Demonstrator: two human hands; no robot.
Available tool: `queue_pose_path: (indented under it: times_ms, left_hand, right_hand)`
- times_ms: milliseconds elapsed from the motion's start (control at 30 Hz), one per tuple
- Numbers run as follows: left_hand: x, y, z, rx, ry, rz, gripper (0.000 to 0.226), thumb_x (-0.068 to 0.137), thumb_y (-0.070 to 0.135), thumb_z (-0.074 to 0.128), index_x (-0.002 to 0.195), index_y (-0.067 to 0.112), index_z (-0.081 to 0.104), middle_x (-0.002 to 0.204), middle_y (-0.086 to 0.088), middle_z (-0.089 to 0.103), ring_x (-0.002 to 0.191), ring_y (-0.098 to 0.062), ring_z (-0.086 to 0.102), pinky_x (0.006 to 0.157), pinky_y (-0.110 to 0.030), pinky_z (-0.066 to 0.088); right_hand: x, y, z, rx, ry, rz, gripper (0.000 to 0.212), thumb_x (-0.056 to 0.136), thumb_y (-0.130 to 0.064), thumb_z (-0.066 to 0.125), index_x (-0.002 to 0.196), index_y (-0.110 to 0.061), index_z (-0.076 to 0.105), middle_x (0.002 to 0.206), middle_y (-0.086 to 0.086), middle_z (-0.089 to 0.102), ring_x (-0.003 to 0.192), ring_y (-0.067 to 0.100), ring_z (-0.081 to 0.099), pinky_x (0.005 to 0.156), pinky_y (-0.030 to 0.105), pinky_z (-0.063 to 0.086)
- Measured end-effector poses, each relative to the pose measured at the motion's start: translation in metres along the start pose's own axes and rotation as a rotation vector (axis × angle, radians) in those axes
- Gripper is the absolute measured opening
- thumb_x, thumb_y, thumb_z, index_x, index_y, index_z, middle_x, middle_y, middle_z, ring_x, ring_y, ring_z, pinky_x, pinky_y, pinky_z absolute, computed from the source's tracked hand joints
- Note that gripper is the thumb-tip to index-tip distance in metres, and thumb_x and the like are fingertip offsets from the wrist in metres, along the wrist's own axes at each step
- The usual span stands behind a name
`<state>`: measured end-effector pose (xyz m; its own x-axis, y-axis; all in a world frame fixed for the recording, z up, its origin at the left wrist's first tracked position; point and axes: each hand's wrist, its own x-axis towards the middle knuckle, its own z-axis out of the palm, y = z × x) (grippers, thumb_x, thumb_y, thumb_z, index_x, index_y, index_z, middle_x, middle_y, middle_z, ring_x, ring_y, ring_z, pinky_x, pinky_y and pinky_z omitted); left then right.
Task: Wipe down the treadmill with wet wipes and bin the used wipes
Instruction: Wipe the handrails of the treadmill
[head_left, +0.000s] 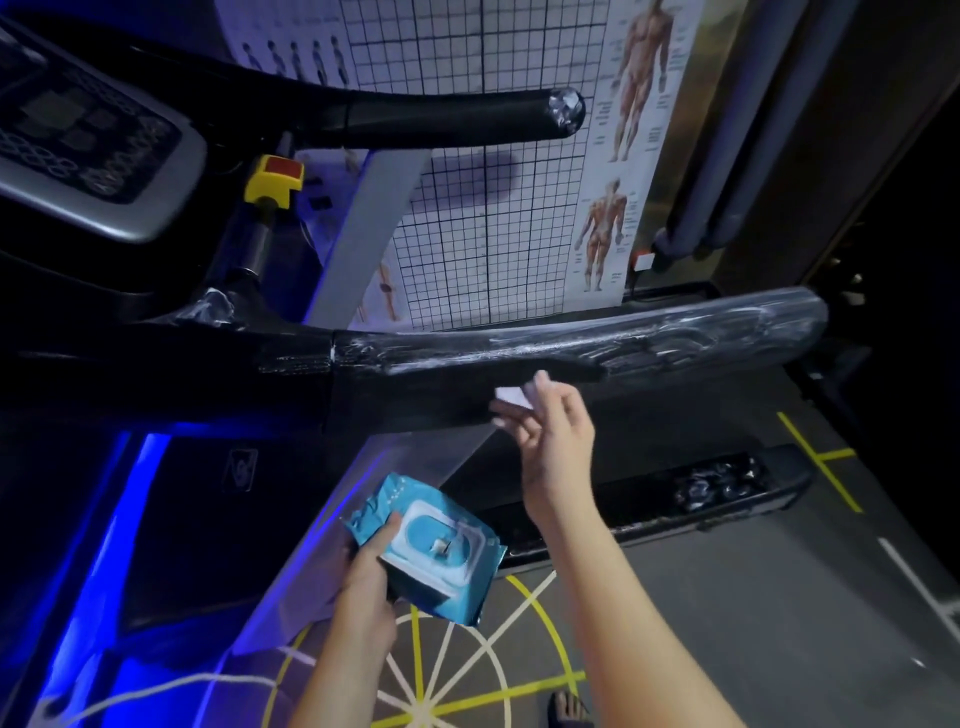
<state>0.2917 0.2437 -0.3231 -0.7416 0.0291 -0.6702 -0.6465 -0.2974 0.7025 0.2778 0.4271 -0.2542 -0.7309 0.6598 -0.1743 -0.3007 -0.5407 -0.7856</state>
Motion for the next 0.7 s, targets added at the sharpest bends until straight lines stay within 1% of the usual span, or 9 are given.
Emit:
queue_pose_path:
  times_ms: [67,133,200,267,333,433,500,600,700]
  left_hand:
    - [0.002,-0.005,0.003,0.019,0.005,0.010,0.013,0.101,0.021,0.064,0.108,0.014,0.071,0.076,-0.001,0.080,0.063,-0.018,0.076,0.070,-0.035,0.055]
    - [0.004,-0.008,0.004,0.037,0.006,0.025,0.011,0.100,0.020,0.064,0.106,0.014,0.071,0.076,-0.001,0.080,0.063,-0.017,0.076,0.063,-0.033,0.057]
    - [0.007,-0.008,0.004,0.047,0.010,0.016,0.019,0.099,0.022,0.067,0.113,0.012,0.073,0.090,-0.007,0.082,0.077,-0.024,0.079,0.061,-0.034,0.058]
    - [0.008,-0.007,0.005,0.034,0.026,0.006,0.031,0.097,0.023,0.069,0.124,0.009,0.072,0.110,-0.016,0.079,0.095,-0.034,0.076,0.055,-0.033,0.060]
    - [0.010,-0.007,0.009,0.019,0.029,0.009,0.029,0.099,0.022,0.066,0.125,0.009,0.071,0.108,-0.016,0.080,0.094,-0.034,0.074,0.052,-0.033,0.060]
    - [0.009,-0.009,0.021,0.036,0.002,-0.001,0.020,0.102,0.024,0.063,0.116,0.012,0.072,0.088,-0.006,0.082,0.085,-0.029,0.075,0.061,-0.036,0.060]
    - [0.006,-0.012,0.029,0.042,-0.013,-0.012,0.016,0.103,0.024,0.062,0.109,0.014,0.072,0.083,-0.005,0.081,0.085,-0.029,0.074,0.066,-0.037,0.057]
    - [0.004,-0.018,0.040,0.012,-0.012,-0.011,0.015,0.103,0.023,0.062,0.107,0.012,0.072,0.085,-0.007,0.082,0.092,-0.032,0.071,0.075,-0.041,0.054]
    - [0.006,-0.025,0.049,0.007,-0.009,-0.003,0.015,0.103,0.023,0.063,0.108,0.012,0.071,0.089,-0.008,0.082,0.094,-0.034,0.071,0.078,-0.042,0.055]
  right_hand:
    - [-0.001,0.009,0.004,0.028,-0.066,0.042,0.015,0.098,-0.015,0.063,0.084,-0.011,0.060,0.085,0.010,0.061,0.080,0.024,0.067,0.069,0.031,0.059]
    - [0.002,0.011,0.005,0.080,-0.073,0.060,0.010,0.093,-0.015,0.068,0.087,-0.009,0.064,0.088,0.010,0.063,0.087,0.024,0.067,0.076,0.030,0.057]
    - [0.008,0.007,0.002,0.207,-0.020,0.099,0.013,0.087,-0.018,0.072,0.093,-0.009,0.064,0.089,0.008,0.066,0.088,0.024,0.069,0.077,0.028,0.057]
    - [0.014,0.003,-0.005,0.260,0.024,0.104,0.014,0.088,-0.016,0.071,0.098,-0.008,0.064,0.090,0.007,0.067,0.086,0.023,0.070,0.077,0.027,0.057]
    - [0.022,-0.003,-0.014,0.265,0.068,0.069,0.009,0.093,-0.012,0.068,0.100,-0.007,0.065,0.088,0.007,0.070,0.082,0.019,0.070,0.075,0.026,0.057]
    - [0.038,-0.016,-0.036,0.268,0.157,0.007,0.009,0.095,-0.010,0.068,0.102,-0.005,0.067,0.085,0.004,0.072,0.077,0.016,0.070,0.075,0.027,0.057]
    - [0.049,-0.024,-0.051,0.284,0.195,-0.016,0.009,0.094,-0.011,0.070,0.101,-0.005,0.068,0.087,0.004,0.072,0.080,0.018,0.069,0.077,0.027,0.057]
    - [0.064,-0.035,-0.068,0.303,0.216,-0.073,0.004,0.094,-0.009,0.069,0.097,-0.006,0.069,0.088,0.005,0.072,0.084,0.017,0.069,0.081,0.028,0.057]
    - [0.082,-0.055,-0.088,0.299,0.227,-0.151,0.004,0.096,-0.008,0.066,0.100,-0.006,0.067,0.089,0.004,0.072,0.083,0.014,0.070,0.078,0.026,0.057]
